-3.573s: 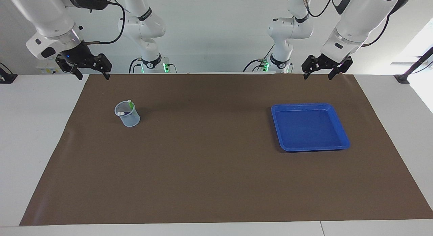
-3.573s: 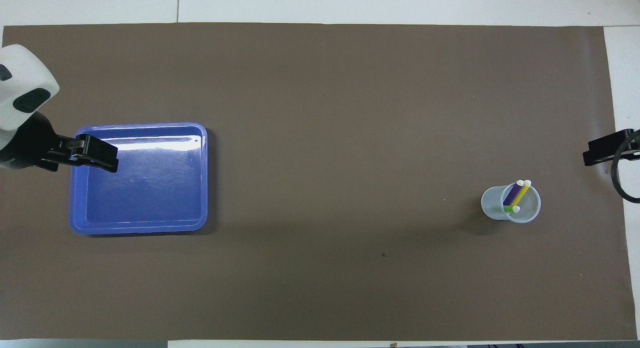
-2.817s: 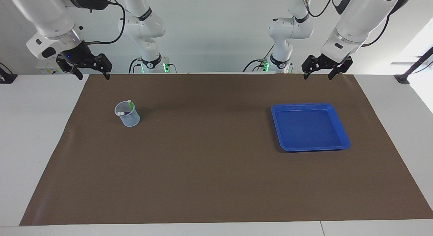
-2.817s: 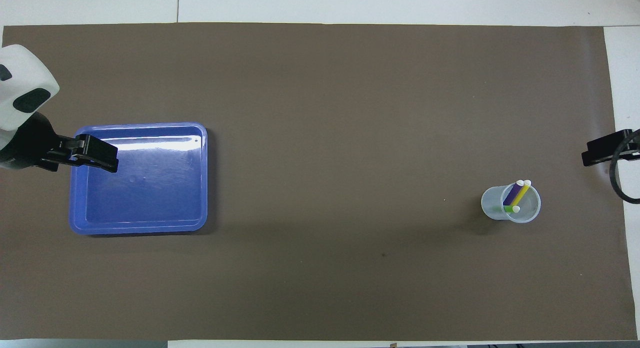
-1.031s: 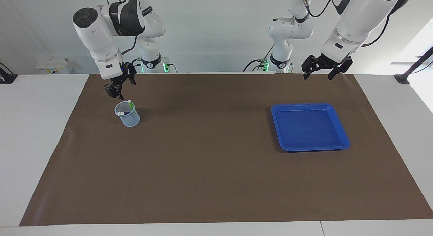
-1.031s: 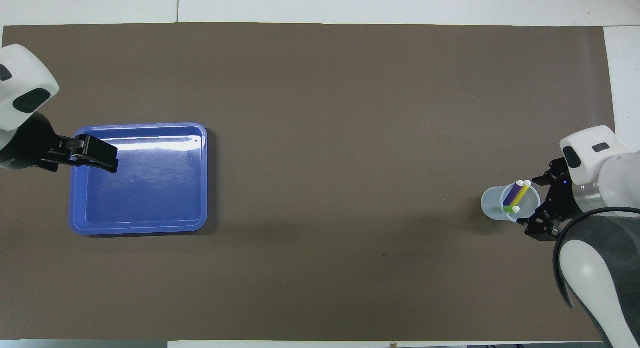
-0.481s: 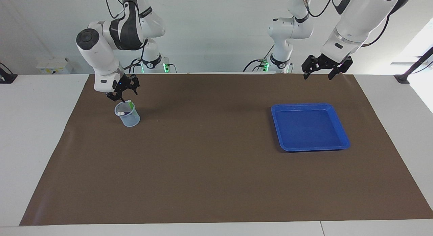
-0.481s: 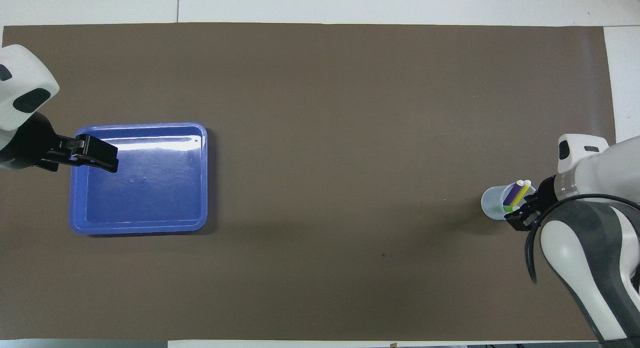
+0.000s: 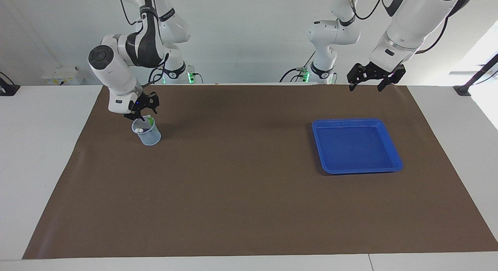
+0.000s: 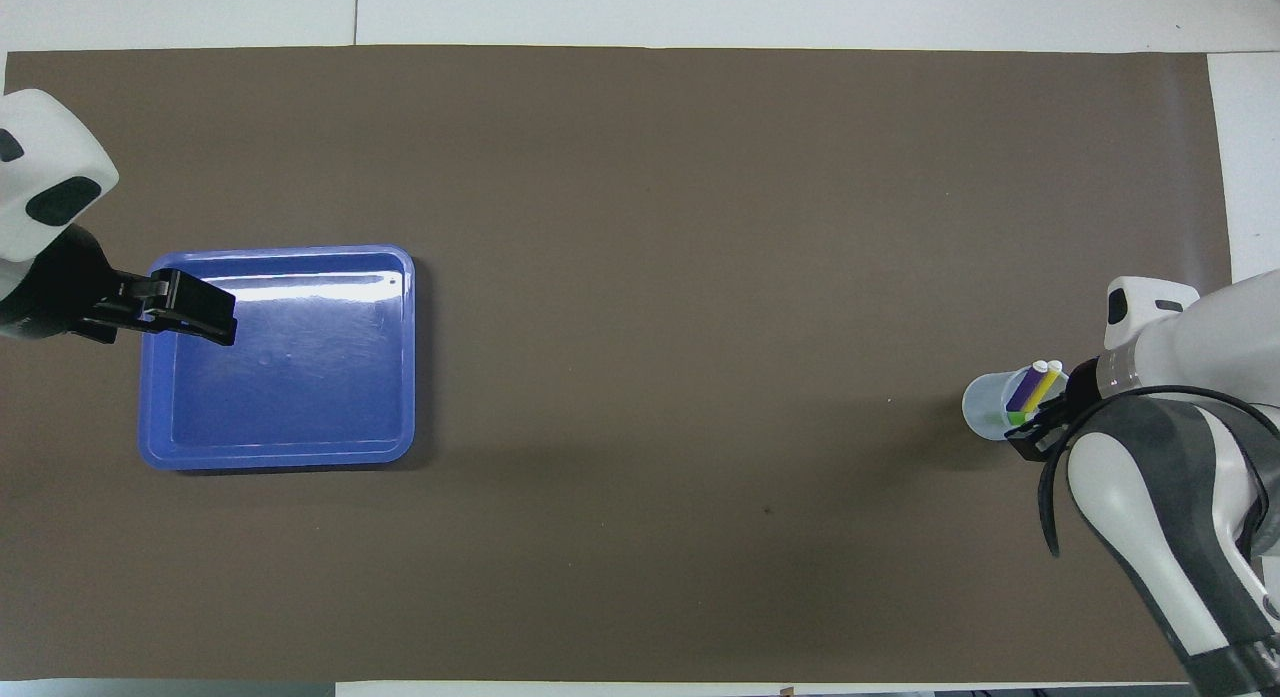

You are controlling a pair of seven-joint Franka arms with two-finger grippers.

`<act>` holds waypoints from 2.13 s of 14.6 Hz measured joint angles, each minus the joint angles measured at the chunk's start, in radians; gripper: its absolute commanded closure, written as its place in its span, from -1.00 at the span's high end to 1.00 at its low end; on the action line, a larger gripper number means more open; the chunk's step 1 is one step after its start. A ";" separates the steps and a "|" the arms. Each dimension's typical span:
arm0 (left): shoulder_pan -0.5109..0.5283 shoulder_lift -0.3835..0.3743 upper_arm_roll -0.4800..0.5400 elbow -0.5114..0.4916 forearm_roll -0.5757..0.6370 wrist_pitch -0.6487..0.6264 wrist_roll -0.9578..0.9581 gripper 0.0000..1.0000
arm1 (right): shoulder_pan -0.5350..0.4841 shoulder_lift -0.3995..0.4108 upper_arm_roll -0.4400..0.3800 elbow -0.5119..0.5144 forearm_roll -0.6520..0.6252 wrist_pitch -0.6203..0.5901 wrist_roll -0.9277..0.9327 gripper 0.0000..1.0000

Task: Right arm passes pens to left for tray arrangement
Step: 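Reach the right gripper into the cup and grasp the green pen, then lift the green pen with the right gripper while the left gripper approaches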

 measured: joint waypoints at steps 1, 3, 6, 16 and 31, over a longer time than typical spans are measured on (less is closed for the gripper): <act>0.000 0.000 0.000 0.000 0.000 0.000 0.000 1.00 | 0.000 0.000 0.000 0.000 0.000 0.000 0.004 -0.15; 0.000 0.000 0.000 0.000 0.000 0.000 0.000 1.00 | 0.000 0.000 0.000 -0.001 0.000 0.000 0.008 -0.17; 0.000 0.000 0.000 0.000 0.000 0.000 0.000 1.00 | 0.000 0.000 0.001 -0.006 0.000 0.020 0.023 -0.17; 0.000 0.000 0.000 0.000 0.000 0.000 0.000 1.00 | 0.001 0.000 0.002 -0.010 0.027 0.038 0.092 -0.98; 0.000 0.000 0.000 -0.001 0.000 0.000 -0.004 1.00 | 0.103 0.060 0.012 0.526 0.196 -0.319 0.377 -1.00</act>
